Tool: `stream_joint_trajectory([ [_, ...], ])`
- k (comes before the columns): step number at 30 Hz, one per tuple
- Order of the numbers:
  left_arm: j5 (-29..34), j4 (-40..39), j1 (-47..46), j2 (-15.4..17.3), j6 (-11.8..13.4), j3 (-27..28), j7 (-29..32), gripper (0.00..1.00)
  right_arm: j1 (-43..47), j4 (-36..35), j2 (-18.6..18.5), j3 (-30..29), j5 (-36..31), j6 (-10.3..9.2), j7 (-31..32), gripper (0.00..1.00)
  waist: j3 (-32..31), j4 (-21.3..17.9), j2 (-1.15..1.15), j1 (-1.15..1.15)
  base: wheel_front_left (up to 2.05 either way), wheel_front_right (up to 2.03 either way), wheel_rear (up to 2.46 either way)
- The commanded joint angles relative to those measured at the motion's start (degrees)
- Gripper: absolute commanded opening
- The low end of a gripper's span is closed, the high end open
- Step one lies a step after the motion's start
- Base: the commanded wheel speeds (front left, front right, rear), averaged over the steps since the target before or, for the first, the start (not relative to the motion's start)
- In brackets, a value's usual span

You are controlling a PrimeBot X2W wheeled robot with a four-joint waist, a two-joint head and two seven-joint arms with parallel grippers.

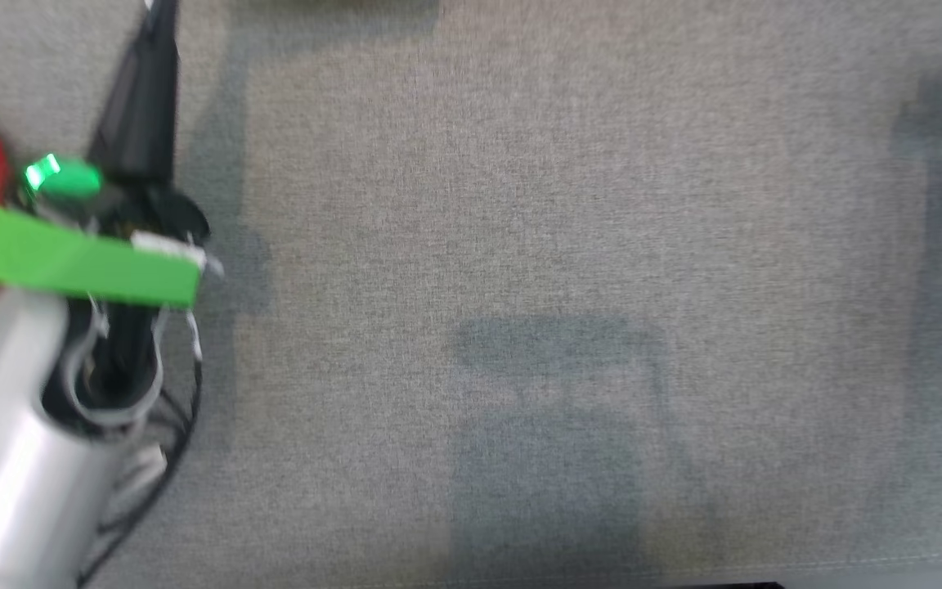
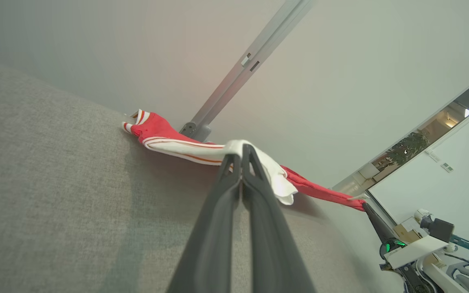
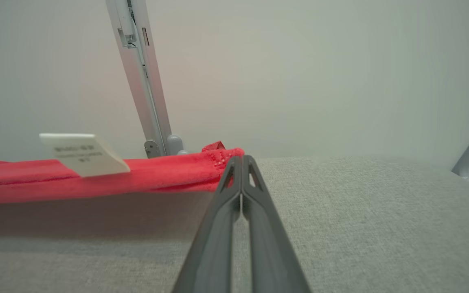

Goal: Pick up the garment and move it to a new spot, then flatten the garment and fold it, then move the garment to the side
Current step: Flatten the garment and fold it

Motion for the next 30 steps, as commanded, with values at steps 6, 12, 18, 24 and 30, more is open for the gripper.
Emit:
stream_joint_trajectory([
  [6, 1.2, -3.2, 15.9, -1.0, -0.2, 1.5, -0.1, 0.0, 12.8, 0.0, 0.7, -2.9, 0.7, -0.11, -0.2, 0.0, -12.6, -1.4, 0.0, 0.0, 0.0, 0.0, 0.0],
  [12, 2.6, -4.8, 27.3, -2.7, -0.2, 2.5, -0.2, 0.0, 21.7, -0.6, 0.5, -4.4, 0.7, -0.11, -0.2, 0.0, -17.4, -1.0, 0.0, 0.0, 0.0, 0.0, 0.0],
  [18, 4.6, -7.6, 35.0, -3.8, -0.2, 1.4, -0.2, 0.0, 30.9, -4.9, -0.1, -5.0, 1.7, -0.11, -0.2, 0.0, -21.0, -0.3, 0.0, 0.0, 0.0, 0.0, 0.0],
  [24, 5.4, -9.7, 40.4, -2.6, -0.2, -0.8, -0.2, 0.0, 40.8, -10.7, -0.8, -6.5, 1.5, -0.11, -0.2, 0.0, -23.9, -0.5, 0.0, 0.0, 0.0, 0.0, 0.0],
  [30, 5.2, -9.2, 40.5, -2.0, -0.2, -2.4, -0.1, 0.0, 45.3, -13.8, -1.9, -4.7, -0.2, -0.11, -0.2, 0.0, -25.1, -1.6, 0.0, 0.0, 0.0, 0.0, 0.0],
])
